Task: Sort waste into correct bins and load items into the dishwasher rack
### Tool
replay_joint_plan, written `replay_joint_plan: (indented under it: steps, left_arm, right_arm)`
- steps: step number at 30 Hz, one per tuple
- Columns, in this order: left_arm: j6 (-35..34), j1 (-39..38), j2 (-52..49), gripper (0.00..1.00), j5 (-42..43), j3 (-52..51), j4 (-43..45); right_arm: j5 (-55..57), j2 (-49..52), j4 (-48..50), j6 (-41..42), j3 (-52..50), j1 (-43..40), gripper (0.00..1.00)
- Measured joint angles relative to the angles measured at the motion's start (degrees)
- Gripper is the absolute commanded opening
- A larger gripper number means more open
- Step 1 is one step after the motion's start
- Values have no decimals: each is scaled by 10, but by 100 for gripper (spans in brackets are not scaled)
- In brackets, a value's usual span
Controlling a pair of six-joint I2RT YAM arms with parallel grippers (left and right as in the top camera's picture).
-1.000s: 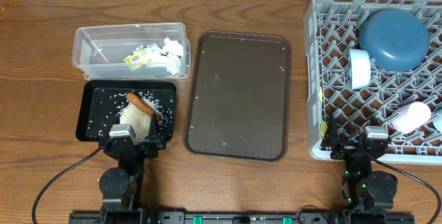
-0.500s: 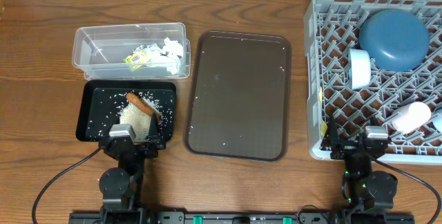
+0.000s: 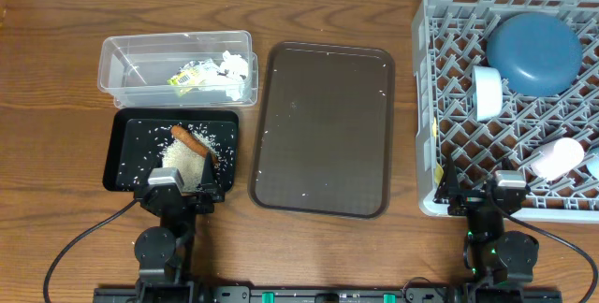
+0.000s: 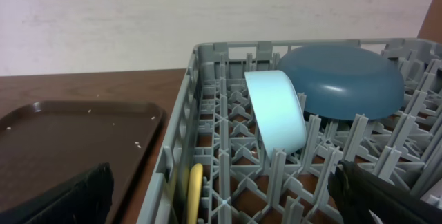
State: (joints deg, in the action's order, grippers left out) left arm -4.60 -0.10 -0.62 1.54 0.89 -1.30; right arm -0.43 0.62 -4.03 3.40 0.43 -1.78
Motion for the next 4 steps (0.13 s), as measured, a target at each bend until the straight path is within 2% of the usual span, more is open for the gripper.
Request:
replay_joint_plan:
  steps: [4]
  left_arm:
    - [0,0,0,95,0,0,0]
  right_arm:
    - [0,0,0,0,0,0,99]
